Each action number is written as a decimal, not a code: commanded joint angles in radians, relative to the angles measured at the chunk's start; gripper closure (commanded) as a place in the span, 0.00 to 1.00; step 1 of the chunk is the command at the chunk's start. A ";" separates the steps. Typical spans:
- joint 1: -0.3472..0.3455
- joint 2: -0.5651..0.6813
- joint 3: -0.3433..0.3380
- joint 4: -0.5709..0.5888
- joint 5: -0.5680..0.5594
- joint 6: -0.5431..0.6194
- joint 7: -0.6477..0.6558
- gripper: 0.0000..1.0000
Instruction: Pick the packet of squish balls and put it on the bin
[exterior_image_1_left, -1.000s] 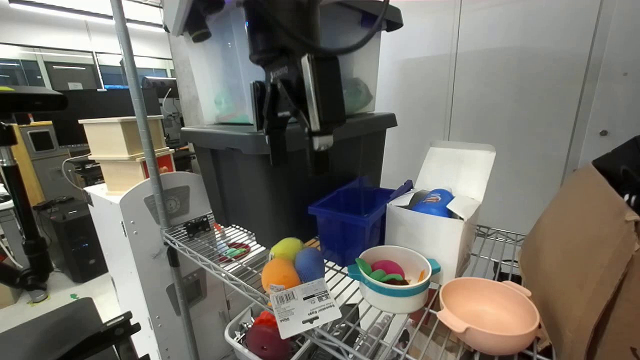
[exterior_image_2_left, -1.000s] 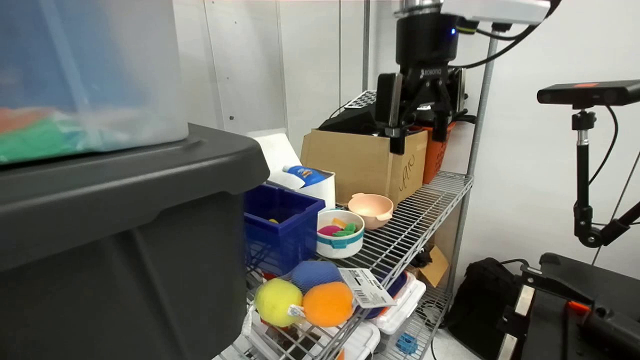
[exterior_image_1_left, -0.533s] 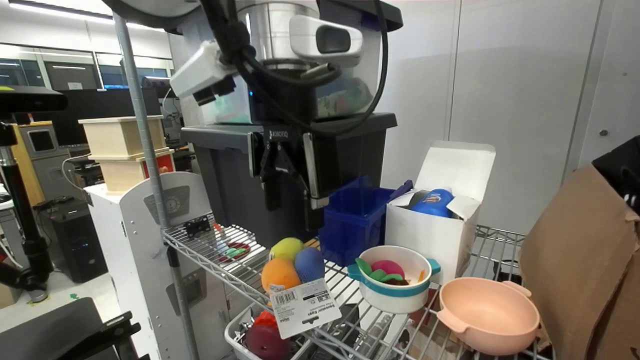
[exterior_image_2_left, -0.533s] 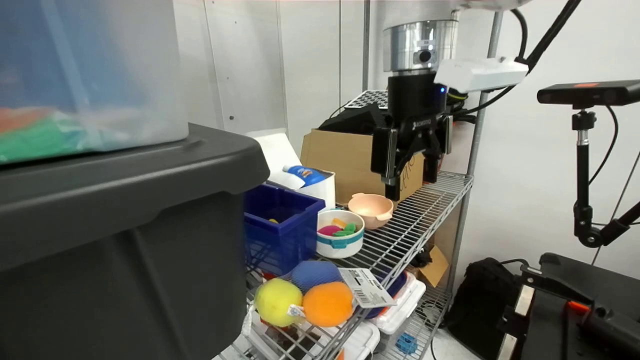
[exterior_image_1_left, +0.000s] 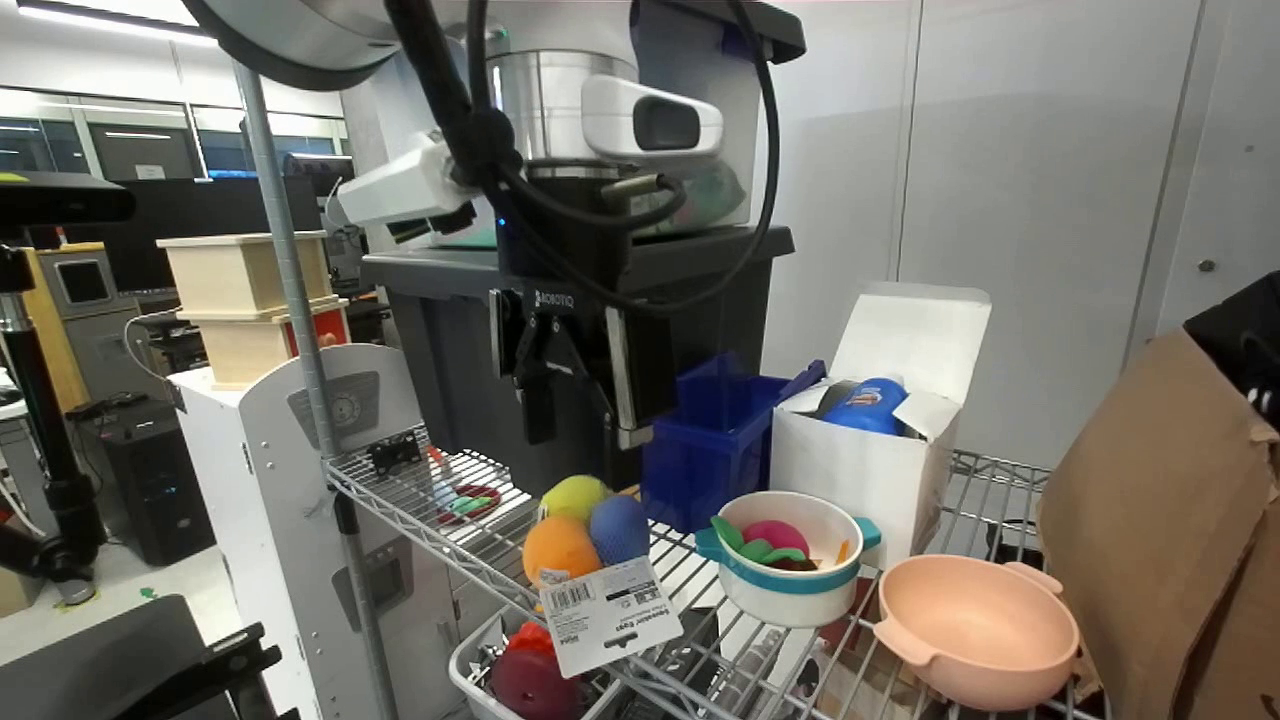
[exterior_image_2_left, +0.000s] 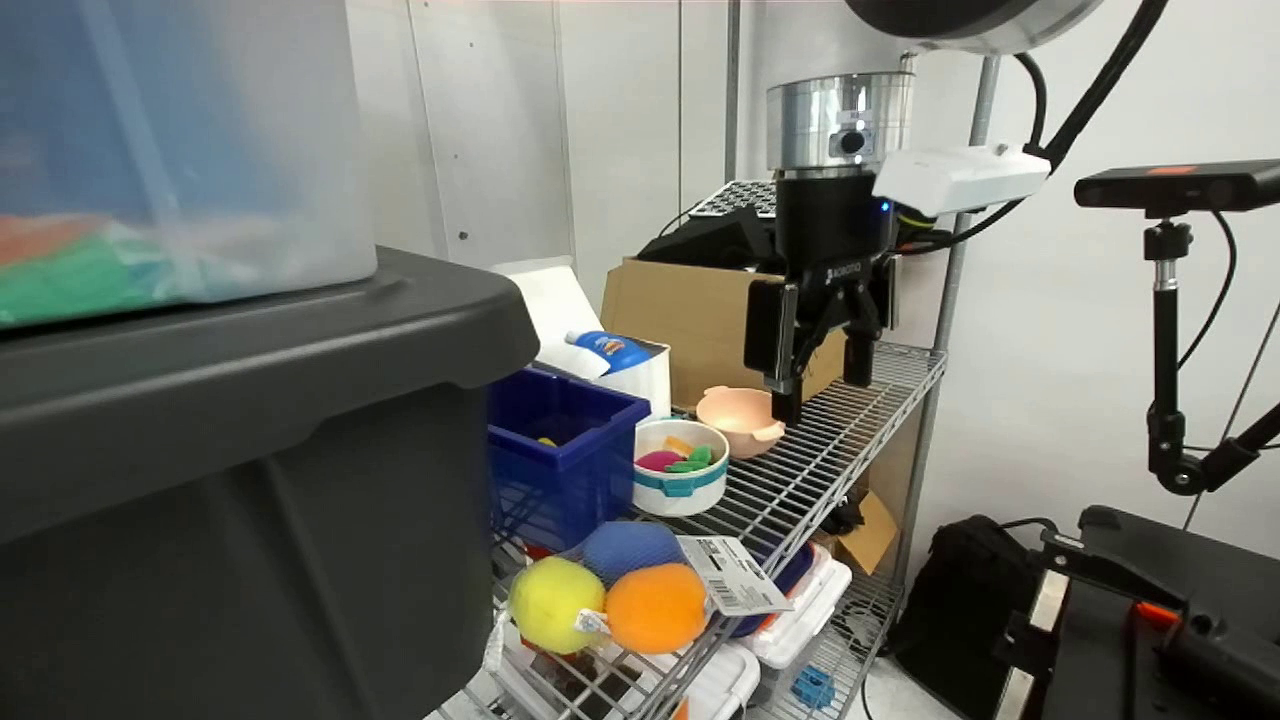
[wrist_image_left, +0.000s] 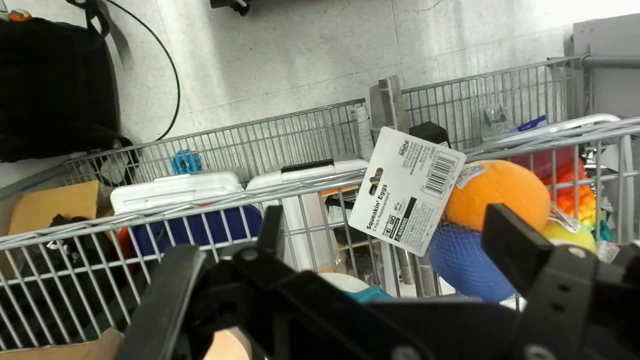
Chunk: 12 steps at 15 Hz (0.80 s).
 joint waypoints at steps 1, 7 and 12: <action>0.021 -0.001 -0.019 -0.003 0.006 0.007 -0.010 0.00; 0.057 0.082 -0.018 -0.005 -0.014 0.104 0.053 0.00; 0.100 0.173 -0.015 0.008 -0.008 0.211 0.046 0.00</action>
